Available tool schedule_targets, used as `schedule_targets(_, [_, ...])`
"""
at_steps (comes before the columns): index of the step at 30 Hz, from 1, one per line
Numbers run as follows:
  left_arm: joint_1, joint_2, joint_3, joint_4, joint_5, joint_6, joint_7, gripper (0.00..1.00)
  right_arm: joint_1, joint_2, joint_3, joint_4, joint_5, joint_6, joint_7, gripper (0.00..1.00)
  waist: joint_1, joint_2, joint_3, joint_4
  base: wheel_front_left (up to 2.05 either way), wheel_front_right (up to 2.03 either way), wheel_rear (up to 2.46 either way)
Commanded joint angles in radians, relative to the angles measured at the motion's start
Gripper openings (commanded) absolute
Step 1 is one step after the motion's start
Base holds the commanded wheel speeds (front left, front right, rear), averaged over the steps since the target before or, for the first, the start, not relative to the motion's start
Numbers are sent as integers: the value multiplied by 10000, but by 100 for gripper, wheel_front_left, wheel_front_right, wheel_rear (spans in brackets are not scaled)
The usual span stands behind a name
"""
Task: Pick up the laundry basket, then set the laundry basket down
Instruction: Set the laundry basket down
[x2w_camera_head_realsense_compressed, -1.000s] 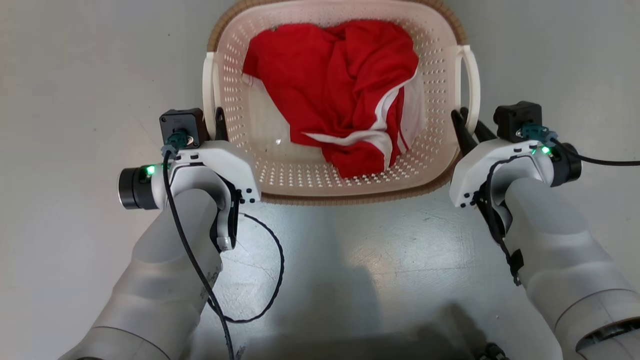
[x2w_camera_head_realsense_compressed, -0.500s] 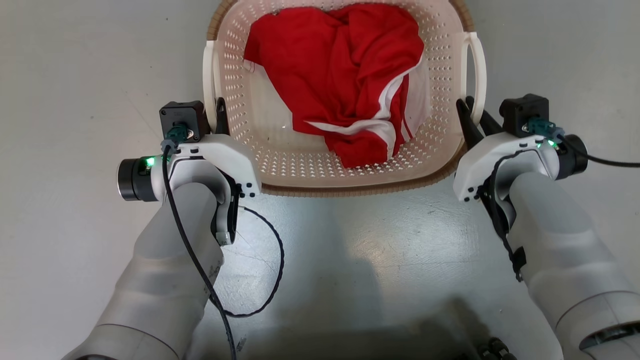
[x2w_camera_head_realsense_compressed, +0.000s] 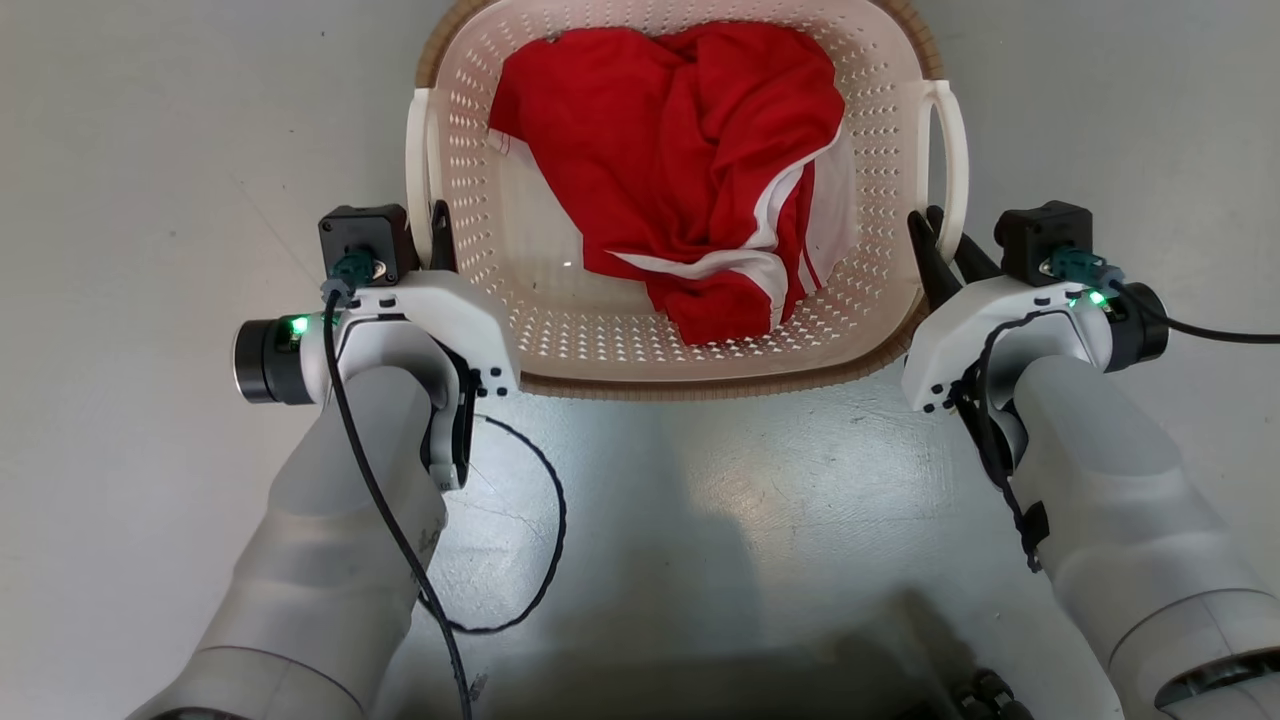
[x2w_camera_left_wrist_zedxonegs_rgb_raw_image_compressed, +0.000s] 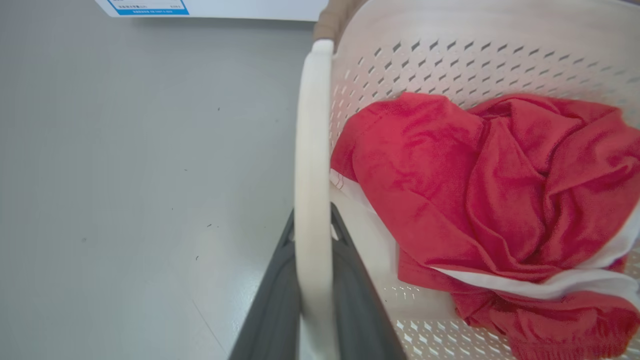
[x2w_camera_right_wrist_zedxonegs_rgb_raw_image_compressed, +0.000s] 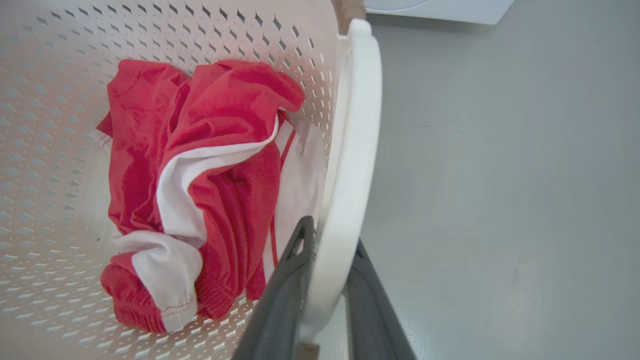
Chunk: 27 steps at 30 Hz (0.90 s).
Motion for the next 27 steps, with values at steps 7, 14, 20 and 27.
schedule_targets(7, [-28,134,540,-112,207,234,-93,100,392,183,-379,-283,-419,62,-141,100,0,0,36,-18,0,0,0])
schedule_targets(14, [44,131,527,-99,64,235,-93,100,680,183,-939,-704,-869,62,-141,100,0,0,-87,21,0,0,0])
schedule_targets(20, [273,131,591,-341,-207,167,-93,100,1041,183,-1127,-1283,-849,62,-141,100,0,0,-531,39,0,0,0])
schedule_targets(27, [1094,130,1185,-1585,-129,194,-93,100,1786,183,-1331,-2747,-716,62,-141,100,0,0,-1561,71,0,0,0])
